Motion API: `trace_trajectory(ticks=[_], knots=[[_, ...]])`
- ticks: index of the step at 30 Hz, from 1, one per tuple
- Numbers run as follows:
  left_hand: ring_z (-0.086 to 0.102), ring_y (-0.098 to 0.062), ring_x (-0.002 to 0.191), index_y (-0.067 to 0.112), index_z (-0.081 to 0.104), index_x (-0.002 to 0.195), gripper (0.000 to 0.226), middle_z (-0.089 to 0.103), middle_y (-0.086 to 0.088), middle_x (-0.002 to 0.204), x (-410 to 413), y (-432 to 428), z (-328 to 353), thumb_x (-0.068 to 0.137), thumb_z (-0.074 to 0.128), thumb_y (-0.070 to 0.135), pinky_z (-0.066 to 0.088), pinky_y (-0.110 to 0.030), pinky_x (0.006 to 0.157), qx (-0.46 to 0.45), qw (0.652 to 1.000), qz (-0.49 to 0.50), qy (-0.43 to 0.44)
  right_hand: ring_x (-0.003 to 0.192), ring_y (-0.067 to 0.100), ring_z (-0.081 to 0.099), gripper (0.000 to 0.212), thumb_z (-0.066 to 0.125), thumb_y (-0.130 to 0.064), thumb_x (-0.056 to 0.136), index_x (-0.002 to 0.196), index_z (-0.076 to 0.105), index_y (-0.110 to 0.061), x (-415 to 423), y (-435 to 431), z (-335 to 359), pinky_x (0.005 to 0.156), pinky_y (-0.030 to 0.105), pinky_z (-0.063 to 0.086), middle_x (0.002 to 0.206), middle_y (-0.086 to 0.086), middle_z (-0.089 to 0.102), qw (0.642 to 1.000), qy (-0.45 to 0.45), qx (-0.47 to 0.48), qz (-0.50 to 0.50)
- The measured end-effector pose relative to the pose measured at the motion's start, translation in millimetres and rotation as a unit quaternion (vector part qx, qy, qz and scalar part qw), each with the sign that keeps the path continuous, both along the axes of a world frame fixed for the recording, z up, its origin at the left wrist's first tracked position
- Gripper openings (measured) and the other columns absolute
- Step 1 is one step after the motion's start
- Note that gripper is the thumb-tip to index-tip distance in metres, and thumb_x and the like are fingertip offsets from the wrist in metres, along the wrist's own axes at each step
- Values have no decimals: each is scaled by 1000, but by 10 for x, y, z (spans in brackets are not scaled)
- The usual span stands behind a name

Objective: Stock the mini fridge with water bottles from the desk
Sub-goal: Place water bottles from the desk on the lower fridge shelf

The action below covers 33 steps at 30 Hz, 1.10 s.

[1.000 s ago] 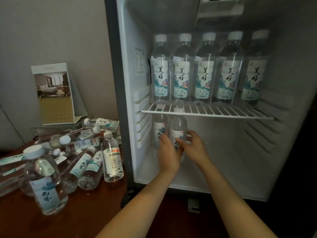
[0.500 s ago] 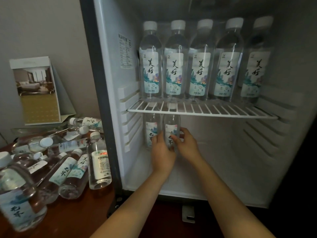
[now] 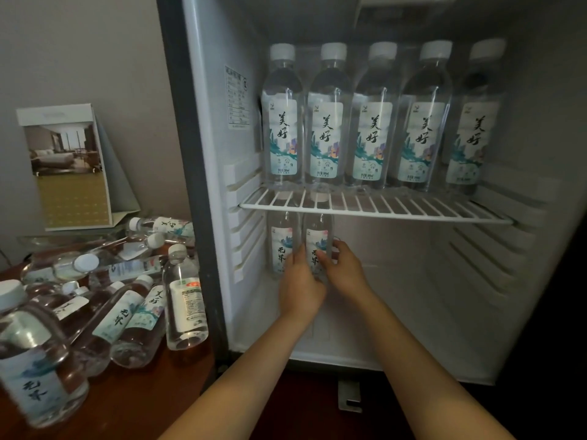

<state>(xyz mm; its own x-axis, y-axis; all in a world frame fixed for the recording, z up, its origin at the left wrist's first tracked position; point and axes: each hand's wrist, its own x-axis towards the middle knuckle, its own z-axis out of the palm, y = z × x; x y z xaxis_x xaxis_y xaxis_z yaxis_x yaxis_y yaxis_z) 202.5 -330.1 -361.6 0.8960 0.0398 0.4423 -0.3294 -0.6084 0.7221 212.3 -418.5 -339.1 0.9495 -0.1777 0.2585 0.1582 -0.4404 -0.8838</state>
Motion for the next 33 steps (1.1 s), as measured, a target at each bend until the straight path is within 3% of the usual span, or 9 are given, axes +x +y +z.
trace_trajectory(ticks=[3, 8, 11, 15, 20, 25, 28, 30, 33], knots=[[51, -25, 117, 13, 39, 139, 62, 50, -11, 130, -81, 56, 2, 79, 53, -1, 43, -25, 85, 4, 1000, -17, -7, 109, 23, 60, 39, 57, -17, 92, 128, 46, -8, -82, 41, -5, 83, 22, 42, 119, 10, 62, 1000, 10, 14, -12], [60, -22, 104, 11, 46, 134, 55, 58, -6, 119, -322, 226, -3, 81, 55, -2, 50, -30, 86, -13, 999, -37, -23, 109, 27, 58, 41, 56, -16, 92, 130, 46, -4, -305, 105, 6, 80, 25, 41, 120, 16, 61, 999, 21, -13, -41], [60, -17, 95, 14, 51, 128, 46, 59, 2, 108, -558, 366, -21, 85, 54, -2, 48, -22, 79, -14, 997, -49, -50, 100, 22, 58, 36, 54, -15, 92, 127, 50, -7, -481, 206, 19, 79, 24, 40, 115, 14, 62, 998, 20, -27, -46], [57, -6, 86, 17, 57, 119, 35, 56, 11, 95, -887, 671, 19, 87, 55, 2, 42, -5, 70, -33, 994, -55, -85, 90, 22, 62, 23, 51, -11, 92, 112, 61, -9, -751, 430, 67, 76, 28, 46, 102, 12, 66, 1000, 15, -25, 10], [61, -4, 79, 13, 64, 106, 29, 61, 6, 91, -1294, 1353, 112, 83, 60, -4, 50, -12, 68, -74, 979, 1, -189, 71, 13, 58, 18, 50, -10, 94, 106, 63, -8, -1050, 857, 124, 58, 14, 44, 88, 5, 63, 992, 48, -18, 118], [60, -5, 83, 22, 58, 100, 31, 56, 13, 93, -1574, 2094, 179, 85, 57, -4, 53, -19, 65, -114, 955, 148, -231, 66, 10, 58, 14, 52, -12, 93, 102, 64, -11, -1222, 1404, 104, 53, 12, 45, 88, 7, 65, 978, 70, -20, 196], [55, -13, 89, 11, 57, 108, 28, 52, 2, 102, -1710, 2407, 185, 85, 54, -6, 47, -15, 70, -116, 934, 216, -258, 69, 14, 62, 13, 54, -18, 93, 102, 62, -17, -1286, 1729, 43, 64, 25, 51, 94, 10, 68, 969, 74, -39, 233], [49, -13, 100, 10, 49, 119, 40, 44, 0, 114, -1765, 2555, 190, 82, 57, -6, 44, -16, 76, -134, 930, 254, -231, 73, 13, 61, 13, 55, -18, 92, 103, 61, -18, -1318, 1935, 12, 69, 28, 51, 96, 6, 66, 963, 81, -43, 253], [38, -12, 118, 14, 33, 134, 71, 34, -2, 132, -1693, 2784, 72, 74, 61, -12, 41, -10, 84, -173, 943, 261, -112, 93, 15, 61, 26, 56, -18, 92, 118, 57, -15, -1342, 2219, -50, 75, 25, 50, 107, 3, 62, 955, 86, -62, 278]])
